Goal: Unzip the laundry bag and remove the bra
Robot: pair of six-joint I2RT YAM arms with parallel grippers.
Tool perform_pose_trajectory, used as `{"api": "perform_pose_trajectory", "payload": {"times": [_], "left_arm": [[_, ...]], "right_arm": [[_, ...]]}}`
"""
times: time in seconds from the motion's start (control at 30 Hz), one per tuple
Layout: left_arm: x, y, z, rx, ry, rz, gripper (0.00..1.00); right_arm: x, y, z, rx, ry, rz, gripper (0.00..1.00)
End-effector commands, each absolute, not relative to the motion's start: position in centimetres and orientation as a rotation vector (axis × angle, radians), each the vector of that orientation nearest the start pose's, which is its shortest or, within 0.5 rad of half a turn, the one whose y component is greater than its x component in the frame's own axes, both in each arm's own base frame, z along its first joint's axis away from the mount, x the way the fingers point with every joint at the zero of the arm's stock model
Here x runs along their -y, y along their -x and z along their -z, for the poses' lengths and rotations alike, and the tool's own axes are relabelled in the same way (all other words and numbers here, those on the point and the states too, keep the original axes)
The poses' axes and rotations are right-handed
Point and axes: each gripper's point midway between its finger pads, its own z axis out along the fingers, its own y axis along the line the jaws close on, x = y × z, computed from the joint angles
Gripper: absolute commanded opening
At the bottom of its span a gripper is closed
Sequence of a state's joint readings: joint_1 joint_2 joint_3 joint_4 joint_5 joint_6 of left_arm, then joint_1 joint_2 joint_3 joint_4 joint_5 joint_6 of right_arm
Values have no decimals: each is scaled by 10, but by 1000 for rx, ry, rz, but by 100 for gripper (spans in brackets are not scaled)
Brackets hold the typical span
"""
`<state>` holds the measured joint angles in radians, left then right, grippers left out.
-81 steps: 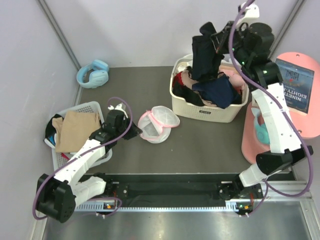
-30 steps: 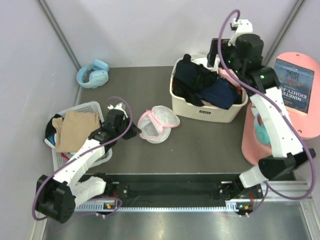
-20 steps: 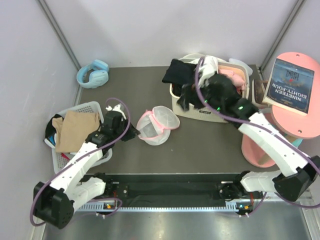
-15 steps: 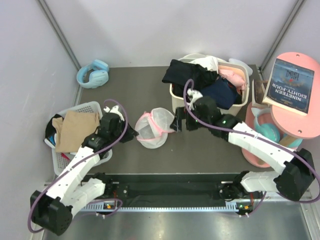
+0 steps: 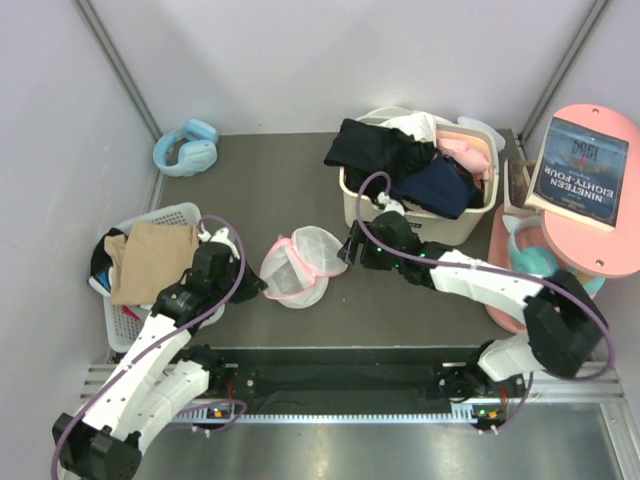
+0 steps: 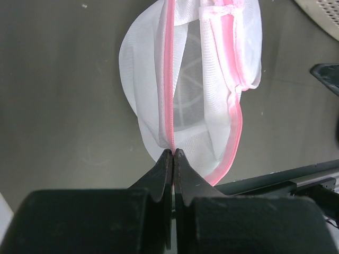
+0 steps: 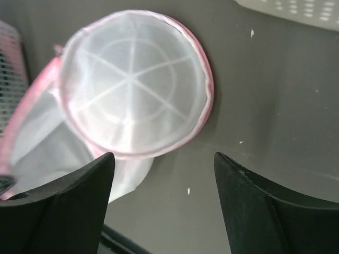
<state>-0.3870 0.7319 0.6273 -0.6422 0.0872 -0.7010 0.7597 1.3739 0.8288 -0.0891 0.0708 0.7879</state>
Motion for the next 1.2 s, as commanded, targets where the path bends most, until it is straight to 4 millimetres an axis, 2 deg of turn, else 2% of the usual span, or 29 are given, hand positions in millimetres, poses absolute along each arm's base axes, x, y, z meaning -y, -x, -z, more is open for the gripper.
{"api": "perform_pose_trajectory", "payload": {"times": [0.0, 0.03, 0.1, 0.23, 0.33, 0.37, 0.4, 0.53, 0.67, 0.83, 0.87, 0.97, 1.17], "left_arm": [[121, -194, -127, -2400, 359, 604, 0], [121, -194, -127, -2399, 362, 601, 0], [120, -194, -129, -2396, 359, 599, 0], [121, -194, -130, -2395, 357, 602, 0], [120, -194, -129, -2397, 361, 599, 0], [120, -194, -129, -2393, 362, 598, 0], [120, -194, -130, -2391, 363, 596, 0], [119, -196, -130, -2385, 363, 594, 0], [119, -197, -131, -2378, 365, 594, 0], [118, -199, -134, -2366, 371, 583, 0], [117, -199, -134, -2367, 373, 579, 0], [117, -200, -135, -2364, 376, 577, 0], [116, -200, -135, -2363, 378, 574, 0]], "right_arm": [[-307, -300, -119, -2264, -76, -691, 72], [-311, -305, -120, -2260, -76, -677, 70], [-316, -312, -106, -2282, -86, -630, 68], [-324, -323, -92, -2300, -97, -586, 63], [-323, -331, -79, -2325, -104, -498, 59], [-320, -333, -69, -2344, -109, -452, 57], [-319, -334, -68, -2359, -116, -426, 56], [-316, -333, -56, -2387, -112, -366, 52], [-304, -330, -43, -2405, -133, -275, 52], [-292, -327, -38, -2407, -144, -221, 51], [-293, -328, -42, -2392, -142, -237, 51], [-296, -324, -37, -2399, -126, -276, 50], [-299, -317, -10, -2465, -99, -272, 44]]}}
